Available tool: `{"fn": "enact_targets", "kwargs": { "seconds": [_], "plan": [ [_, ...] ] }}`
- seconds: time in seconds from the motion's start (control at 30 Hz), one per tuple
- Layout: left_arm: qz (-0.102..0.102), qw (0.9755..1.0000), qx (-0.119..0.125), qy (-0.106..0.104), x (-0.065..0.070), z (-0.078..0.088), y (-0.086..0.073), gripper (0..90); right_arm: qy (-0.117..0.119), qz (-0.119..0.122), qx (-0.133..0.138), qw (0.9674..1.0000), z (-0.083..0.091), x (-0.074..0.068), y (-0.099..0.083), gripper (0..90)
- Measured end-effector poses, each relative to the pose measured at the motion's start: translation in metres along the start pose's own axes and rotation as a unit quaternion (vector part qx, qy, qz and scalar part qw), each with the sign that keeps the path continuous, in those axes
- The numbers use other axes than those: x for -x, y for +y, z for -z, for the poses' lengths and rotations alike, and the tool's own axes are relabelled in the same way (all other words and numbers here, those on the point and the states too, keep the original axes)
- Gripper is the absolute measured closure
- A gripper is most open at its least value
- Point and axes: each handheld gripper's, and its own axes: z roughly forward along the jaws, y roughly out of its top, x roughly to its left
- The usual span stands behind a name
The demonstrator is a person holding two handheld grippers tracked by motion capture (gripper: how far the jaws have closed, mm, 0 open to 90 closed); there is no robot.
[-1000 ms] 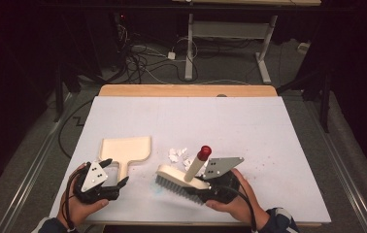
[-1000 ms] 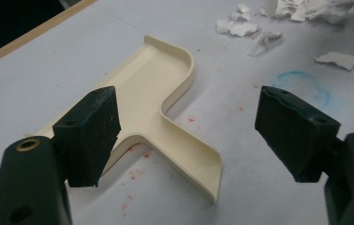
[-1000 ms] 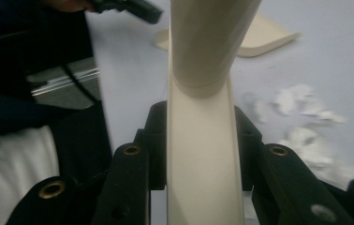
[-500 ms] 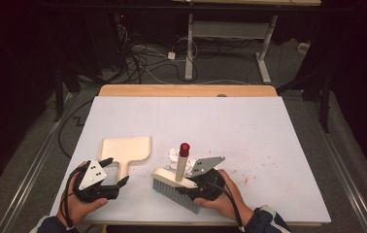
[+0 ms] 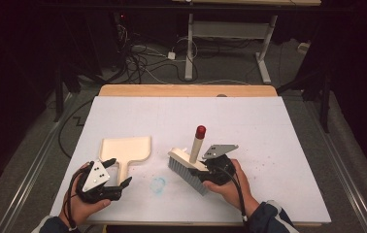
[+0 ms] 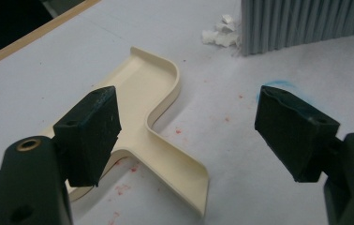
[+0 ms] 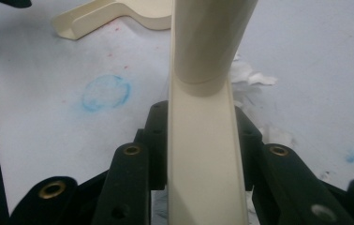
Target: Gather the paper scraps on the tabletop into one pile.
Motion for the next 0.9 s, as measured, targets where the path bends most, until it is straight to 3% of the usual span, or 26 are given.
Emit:
{"fn": "enact_targets", "kwargs": {
  "seconds": [0.17,0.3,0.5,0.63,0.77,0.83,0.9],
  "plan": [
    [-0.004,1.0,0.007,-0.003,0.003,0.002,0.003,21.9,-0.018,0.0,-0.005,0.9998,0.004,0.0,0.001,66.8],
    [-0.002,1.0,0.005,-0.004,0.003,0.003,0.002,21.9,-0.017,-0.007,0.0,0.9998,0.007,0.0,0.004,66.9],
    [0.005,1.0,0.007,-0.002,0.002,0.004,0.002,21.9,-0.008,-0.025,0.027,0.9993,0.013,-0.004,0.011,66.9],
    [0.006,1.0,0.004,-0.003,0.002,0.003,0.002,21.9,-0.001,-0.058,0.048,0.9971,0.009,-0.011,0.018,66.8],
    [0.011,0.9999,-0.006,-0.002,0.004,0.001,0.002,23.3,-0.007,-0.09,0.066,0.9937,-0.008,-0.018,0.026,66.8],
    [0.005,1.0,-0.004,0.001,0.004,0.001,0.003,24.0,-0.023,-0.116,0.068,0.9906,-0.017,-0.018,0.028,66.8],
    [0.006,1.0,-0.005,0.0,0.003,0.0,0.003,24.0,-0.017,-0.147,0.072,0.9864,-0.027,-0.016,0.027,66.8]
  ]
}}
